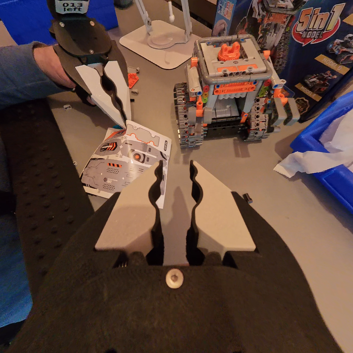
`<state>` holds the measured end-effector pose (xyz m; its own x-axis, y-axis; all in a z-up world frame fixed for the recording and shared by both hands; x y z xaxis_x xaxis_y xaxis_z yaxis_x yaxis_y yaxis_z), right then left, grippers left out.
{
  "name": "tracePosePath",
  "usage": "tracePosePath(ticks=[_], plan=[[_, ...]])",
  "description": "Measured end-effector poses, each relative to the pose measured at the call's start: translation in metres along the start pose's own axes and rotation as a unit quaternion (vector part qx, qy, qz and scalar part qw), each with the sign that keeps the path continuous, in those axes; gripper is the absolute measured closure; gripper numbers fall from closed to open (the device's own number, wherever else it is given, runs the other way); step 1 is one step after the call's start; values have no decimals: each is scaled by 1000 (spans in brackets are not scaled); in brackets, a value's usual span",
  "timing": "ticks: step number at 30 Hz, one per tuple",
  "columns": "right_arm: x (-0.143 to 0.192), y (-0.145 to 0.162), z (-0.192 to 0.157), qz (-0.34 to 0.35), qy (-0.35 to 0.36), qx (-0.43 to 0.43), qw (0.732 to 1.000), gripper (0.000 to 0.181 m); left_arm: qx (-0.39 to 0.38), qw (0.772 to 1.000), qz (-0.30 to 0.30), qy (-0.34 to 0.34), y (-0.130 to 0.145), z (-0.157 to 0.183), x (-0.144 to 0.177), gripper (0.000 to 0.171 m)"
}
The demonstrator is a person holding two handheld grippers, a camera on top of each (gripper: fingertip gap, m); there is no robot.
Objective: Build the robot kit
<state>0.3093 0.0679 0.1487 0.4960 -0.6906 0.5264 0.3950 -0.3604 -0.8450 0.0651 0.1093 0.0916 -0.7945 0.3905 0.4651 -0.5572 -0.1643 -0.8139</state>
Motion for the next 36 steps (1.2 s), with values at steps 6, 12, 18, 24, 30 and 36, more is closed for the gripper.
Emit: tracePosePath(ticks=[6, 12, 18, 24, 30, 36], plan=[[-12, 10, -18, -19, -34, 10, 999, 150, 27, 1000, -3, 1, -1, -7, 6, 161], [-17, 20, -23, -38, -52, 6, 998, 148, 82, 996, -24, 0, 9, -14, 10, 131], [-25, 28, -32, -62, -69, 22, 995, 147, 132, 989, -47, 41, 14, -13, -5, 126], [-29, 30, -32, -42, -71, 8, 997, 147, 122, 988, -21, 91, 5, -5, -12, 167], [-25, 28, -25, -17, -70, -20, 997, 142, 75, 994, -11, 78, -4, -2, -2, 171], [-16, 19, -28, 51, -131, -78, 987, 130, 37, 997, -4, 72, -12, 3, 5, 171]])
Point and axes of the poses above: each gripper's, where its closed fingertips meet, x back along the fingers, y out of its underside, z = x × y across the jaws, the point moved 8 cm from there along x, back along the fingers, and after that the axes turned 15 degrees about y, right-handed, at the moved point
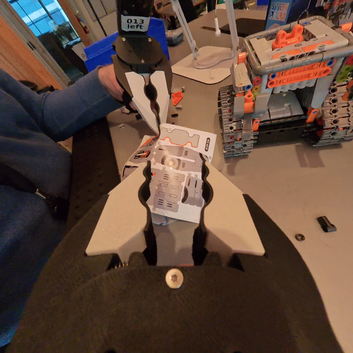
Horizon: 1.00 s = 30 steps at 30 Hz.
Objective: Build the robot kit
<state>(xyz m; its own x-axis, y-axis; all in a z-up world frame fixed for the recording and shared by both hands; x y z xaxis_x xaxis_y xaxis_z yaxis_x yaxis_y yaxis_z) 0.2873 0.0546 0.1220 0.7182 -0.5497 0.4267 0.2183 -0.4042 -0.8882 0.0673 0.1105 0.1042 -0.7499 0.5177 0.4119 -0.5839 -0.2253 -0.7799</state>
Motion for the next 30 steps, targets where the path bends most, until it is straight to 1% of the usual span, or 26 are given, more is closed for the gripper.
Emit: tracePosePath(ticks=[8, 13, 21, 24, 26, 28, 30], plan=[[-3, 11, -4, -16, 33, 7, 999, 124, -8, 1000, 15, -7, -3, 1, 8, 171], [2, 16, -4, -8, 52, -19, 998, 123, -16, 999, 46, 6, -8, 5, 16, 171], [5, 24, -19, -3, 30, -56, 998, 119, -33, 995, 88, 35, -15, 14, 26, 171], [3, 26, -23, -1, 24, -62, 998, 118, -55, 991, 109, 50, -19, 21, 32, 171], [3, 24, -24, 1, 22, -63, 998, 117, -72, 988, 125, 58, -22, 25, 35, 171], [3, 19, -28, 13, 4, -70, 997, 117, -89, 984, 140, 70, -25, 29, 36, 171], [0, 12, -31, 29, -15, -84, 996, 118, -97, 982, 146, 66, -27, 30, 35, 171]])
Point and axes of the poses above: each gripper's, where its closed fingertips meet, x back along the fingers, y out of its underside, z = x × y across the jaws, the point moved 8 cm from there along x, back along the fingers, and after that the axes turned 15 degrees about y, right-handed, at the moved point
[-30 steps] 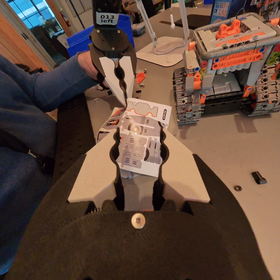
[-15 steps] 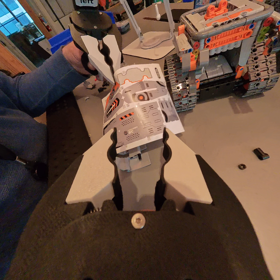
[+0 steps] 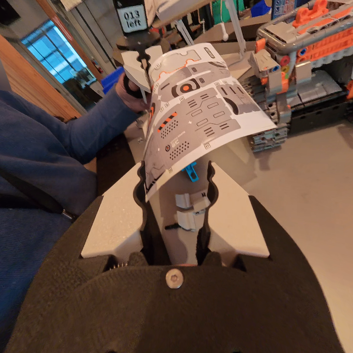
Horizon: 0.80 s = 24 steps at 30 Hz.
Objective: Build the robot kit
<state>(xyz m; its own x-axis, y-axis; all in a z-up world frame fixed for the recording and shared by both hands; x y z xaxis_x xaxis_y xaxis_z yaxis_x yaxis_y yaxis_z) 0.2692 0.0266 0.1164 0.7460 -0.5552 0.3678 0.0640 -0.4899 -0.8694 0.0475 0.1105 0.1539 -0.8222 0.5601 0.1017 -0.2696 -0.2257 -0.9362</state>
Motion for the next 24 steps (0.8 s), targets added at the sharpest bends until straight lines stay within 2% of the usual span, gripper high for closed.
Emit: tracePosePath(ticks=[5, 6, 7, 11, 20, 24], plan=[[-13, -10, -9, 43, -56, -50, 996, 125, -10, 1000, 18, -8, -2, -1, 2, 171], [-16, -11, -7, 49, -57, -61, 995, 131, -6, 1000, 26, -8, -2, -2, 4, 171], [-18, -12, -7, 59, -67, -69, 994, 147, 2, 999, 36, -9, -2, -4, 7, 171], [-22, -16, -5, 86, -87, -103, 987, 179, 46, 996, 70, -8, 3, -14, 14, 171], [-23, -15, 4, 100, -79, -154, 980, 181, 108, 987, 114, 21, 10, -24, 14, 171], [-19, -15, 4, 108, -82, -159, 978, 181, 124, 987, 93, 37, 15, -24, 7, 154]])
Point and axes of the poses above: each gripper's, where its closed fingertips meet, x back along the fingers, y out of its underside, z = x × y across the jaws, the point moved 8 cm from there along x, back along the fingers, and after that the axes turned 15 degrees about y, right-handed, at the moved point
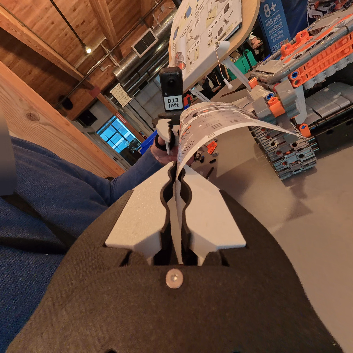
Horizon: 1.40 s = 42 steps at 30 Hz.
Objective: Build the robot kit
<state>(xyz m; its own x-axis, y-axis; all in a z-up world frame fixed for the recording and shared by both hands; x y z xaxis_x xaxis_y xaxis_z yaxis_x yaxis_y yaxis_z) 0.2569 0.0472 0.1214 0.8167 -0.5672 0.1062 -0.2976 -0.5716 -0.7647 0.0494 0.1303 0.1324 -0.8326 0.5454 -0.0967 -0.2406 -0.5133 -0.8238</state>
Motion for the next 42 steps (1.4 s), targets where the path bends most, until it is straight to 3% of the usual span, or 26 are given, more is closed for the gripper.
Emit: tracePosePath(ticks=[3, 5, 13, 19, 23, 27, 42], plan=[[3, 0, -2, 7, 1, 0, 1000, 181, 1, 1000, -22, 17, 4, 3, -7, 157], [4, 2, -5, 4, -2, 3, 1000, 181, 0, 999, -49, 14, 8, 3, -12, 171], [17, 5, -11, 3, -5, 22, 1000, 167, 36, 993, -107, 17, 22, 0, -16, 171], [21, 8, -15, -23, 16, 62, 998, 181, 58, 989, -136, 19, 30, -2, -16, 171], [18, 14, -18, -53, 24, 85, 995, 181, 68, 984, -161, 9, 34, -1, -13, 171], [15, 16, -16, -78, 54, 110, 989, 161, 77, 978, -194, -6, 39, 1, -10, 171], [19, -8, 3, -44, 136, 173, 974, 160, 87, 952, -285, -64, 59, 1, 3, 171]])
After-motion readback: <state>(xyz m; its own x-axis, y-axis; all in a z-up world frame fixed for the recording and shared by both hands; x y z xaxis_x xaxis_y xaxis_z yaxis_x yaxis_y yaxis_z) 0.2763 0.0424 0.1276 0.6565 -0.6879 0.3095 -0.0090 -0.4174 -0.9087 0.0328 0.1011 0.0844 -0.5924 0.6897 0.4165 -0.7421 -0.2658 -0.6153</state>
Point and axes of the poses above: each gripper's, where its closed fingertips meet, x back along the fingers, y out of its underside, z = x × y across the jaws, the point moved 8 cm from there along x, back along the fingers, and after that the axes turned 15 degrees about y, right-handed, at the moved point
